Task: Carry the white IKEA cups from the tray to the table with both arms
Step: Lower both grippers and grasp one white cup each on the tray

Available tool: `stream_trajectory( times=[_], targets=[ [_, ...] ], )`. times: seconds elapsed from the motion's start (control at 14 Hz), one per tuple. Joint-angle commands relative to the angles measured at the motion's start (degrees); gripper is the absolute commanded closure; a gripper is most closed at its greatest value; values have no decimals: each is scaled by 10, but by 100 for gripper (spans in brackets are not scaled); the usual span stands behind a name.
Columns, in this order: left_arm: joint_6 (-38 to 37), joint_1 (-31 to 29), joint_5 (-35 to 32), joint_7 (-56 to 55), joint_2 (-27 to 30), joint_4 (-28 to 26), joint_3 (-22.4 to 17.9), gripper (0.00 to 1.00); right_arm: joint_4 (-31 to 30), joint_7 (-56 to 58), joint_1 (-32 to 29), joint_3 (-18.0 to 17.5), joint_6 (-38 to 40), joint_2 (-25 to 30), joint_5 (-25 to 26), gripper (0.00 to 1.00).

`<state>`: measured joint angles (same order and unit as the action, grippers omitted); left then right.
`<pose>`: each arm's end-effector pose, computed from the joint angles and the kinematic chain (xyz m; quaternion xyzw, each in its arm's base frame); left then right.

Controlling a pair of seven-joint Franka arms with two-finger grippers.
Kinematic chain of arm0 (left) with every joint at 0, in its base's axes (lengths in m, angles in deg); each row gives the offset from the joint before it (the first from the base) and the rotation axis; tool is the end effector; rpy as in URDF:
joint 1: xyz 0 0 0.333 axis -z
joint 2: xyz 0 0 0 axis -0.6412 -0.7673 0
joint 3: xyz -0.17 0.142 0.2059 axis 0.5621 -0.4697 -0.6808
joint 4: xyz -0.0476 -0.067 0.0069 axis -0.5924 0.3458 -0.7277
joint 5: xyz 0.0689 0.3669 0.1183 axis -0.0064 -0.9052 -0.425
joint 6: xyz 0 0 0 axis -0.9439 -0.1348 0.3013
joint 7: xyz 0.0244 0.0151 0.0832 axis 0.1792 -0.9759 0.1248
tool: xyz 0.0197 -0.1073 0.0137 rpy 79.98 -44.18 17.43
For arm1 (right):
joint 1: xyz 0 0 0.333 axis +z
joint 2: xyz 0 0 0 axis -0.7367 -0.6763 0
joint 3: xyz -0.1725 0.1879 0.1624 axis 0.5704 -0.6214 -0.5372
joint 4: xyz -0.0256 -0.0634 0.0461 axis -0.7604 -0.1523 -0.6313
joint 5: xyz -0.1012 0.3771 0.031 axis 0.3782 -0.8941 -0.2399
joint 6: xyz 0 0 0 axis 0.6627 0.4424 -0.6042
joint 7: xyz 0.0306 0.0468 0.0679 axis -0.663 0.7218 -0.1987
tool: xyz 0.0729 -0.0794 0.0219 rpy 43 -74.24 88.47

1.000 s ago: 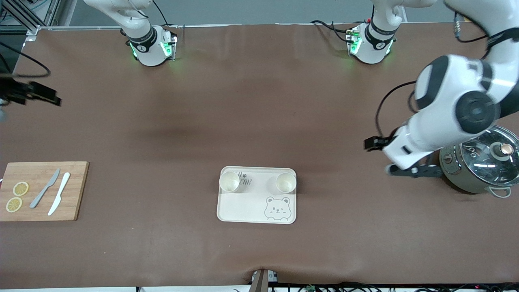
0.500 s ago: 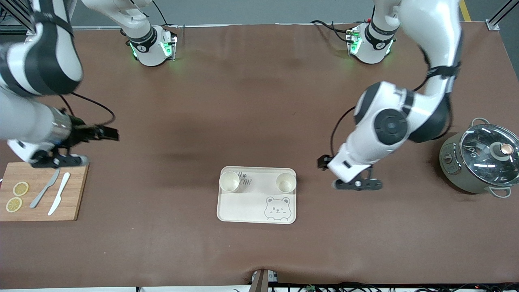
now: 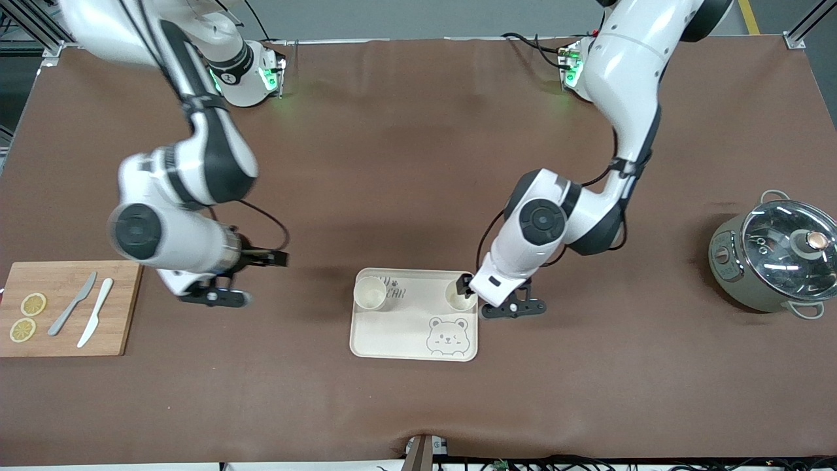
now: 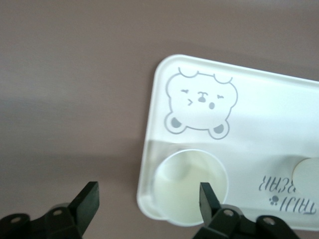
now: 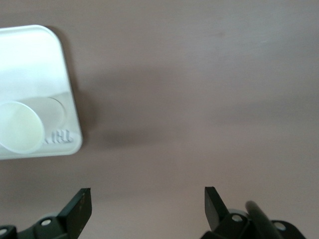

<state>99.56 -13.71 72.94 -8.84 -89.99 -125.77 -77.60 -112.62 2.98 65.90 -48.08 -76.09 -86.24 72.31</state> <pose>0.6312 -0.3768 0.2611 0.9942 0.0558 0.0517 0.0754 0.6357 0.2176 0.3479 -0.9937 0.0746 0.0799 0.0260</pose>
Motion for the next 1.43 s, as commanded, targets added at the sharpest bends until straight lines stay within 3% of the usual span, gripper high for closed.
stream_trajectory(
  times=[0.0,0.29,0.36,0.71,1.07,1.29,1.36],
  targets=[
    [30,8,-11,-22,-27,11,-4,15,9,-77,39,6,-55,-33,-12,0],
    [31,10,-12,-22,-30,-7,-4,18,11,-191,86,6,-135,-73,-12,0],
    [31,10,-12,-22,-31,-9,-4,24,13,-196,87,6,-146,-79,-12,0],
    [31,10,-6,-25,-37,-8,-3,97,15,-197,91,6,-171,-98,-10,0],
    [30,11,-8,-46,-31,-5,-4,100,16,-226,108,6,-212,-118,-10,1],
    [28,14,-12,-50,-16,-5,-8,100,16,-242,118,6,-227,-128,-9,26],
    [24,12,-12,-50,-6,-5,-9,100,16,-241,118,6,-227,-128,-9,51]
  ],
)
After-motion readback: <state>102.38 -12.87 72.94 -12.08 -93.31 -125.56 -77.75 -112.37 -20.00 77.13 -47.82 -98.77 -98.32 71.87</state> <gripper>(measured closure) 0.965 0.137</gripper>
